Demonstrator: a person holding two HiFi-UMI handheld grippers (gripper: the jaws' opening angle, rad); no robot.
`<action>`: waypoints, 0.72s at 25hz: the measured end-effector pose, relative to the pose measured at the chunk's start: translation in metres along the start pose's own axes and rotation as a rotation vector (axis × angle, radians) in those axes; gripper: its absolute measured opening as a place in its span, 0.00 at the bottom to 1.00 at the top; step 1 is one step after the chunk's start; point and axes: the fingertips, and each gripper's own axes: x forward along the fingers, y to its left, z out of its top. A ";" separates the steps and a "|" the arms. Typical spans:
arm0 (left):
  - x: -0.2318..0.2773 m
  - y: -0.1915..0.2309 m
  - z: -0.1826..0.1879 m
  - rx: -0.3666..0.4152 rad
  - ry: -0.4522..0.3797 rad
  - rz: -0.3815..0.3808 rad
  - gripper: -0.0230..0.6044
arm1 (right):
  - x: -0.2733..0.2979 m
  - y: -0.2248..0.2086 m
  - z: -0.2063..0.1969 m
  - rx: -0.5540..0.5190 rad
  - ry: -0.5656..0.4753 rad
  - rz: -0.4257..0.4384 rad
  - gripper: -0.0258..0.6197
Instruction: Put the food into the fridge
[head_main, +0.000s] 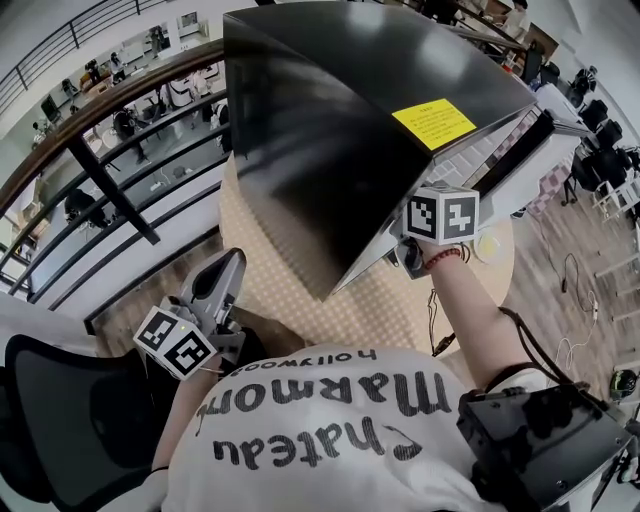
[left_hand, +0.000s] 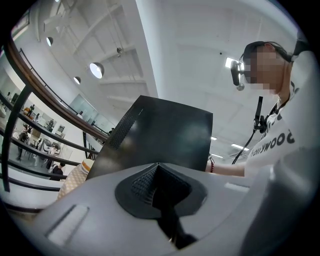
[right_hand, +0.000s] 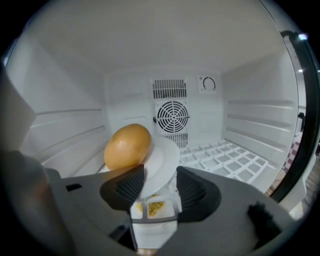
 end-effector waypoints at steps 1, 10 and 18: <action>-0.001 0.001 0.001 0.000 0.000 0.003 0.05 | 0.000 -0.001 -0.002 0.003 0.008 -0.007 0.37; -0.003 -0.005 -0.005 0.011 -0.011 0.025 0.05 | -0.004 -0.002 -0.004 -0.054 -0.010 0.005 0.37; -0.009 -0.012 -0.002 0.018 -0.023 0.040 0.05 | -0.001 0.001 -0.004 -0.090 -0.001 -0.003 0.38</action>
